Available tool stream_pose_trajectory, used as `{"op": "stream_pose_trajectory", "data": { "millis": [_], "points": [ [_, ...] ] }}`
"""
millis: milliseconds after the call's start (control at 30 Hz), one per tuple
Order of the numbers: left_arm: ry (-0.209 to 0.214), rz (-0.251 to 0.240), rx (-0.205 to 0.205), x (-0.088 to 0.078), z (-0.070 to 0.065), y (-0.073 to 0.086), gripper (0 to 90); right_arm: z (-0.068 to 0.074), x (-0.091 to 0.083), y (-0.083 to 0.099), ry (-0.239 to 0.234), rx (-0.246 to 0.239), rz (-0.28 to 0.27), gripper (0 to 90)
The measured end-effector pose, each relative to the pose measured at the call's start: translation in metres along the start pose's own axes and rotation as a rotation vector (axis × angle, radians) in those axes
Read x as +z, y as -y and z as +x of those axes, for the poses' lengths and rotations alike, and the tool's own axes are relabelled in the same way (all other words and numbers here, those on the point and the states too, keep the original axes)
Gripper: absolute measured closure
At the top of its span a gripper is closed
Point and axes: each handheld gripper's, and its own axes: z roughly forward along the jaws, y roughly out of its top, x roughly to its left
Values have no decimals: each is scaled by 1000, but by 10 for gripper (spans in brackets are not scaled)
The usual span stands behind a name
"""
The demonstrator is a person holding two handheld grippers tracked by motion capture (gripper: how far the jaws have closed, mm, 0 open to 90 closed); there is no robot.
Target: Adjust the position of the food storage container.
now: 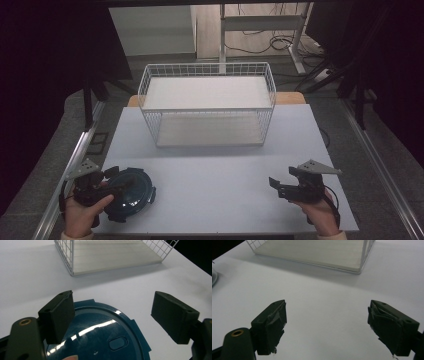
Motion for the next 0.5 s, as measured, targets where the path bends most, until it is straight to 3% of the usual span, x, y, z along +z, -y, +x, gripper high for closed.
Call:
{"op": "stream_pose_trajectory", "data": {
  "millis": [233,500],
  "points": [
    [-11,17,10,-12,4,-7,223,-2,-2,-2,-13,-18,10,172],
    [-69,36,45,-39,1,-8,305,-1,-10,-5,-20,-32,-7,182]
  ]
}}
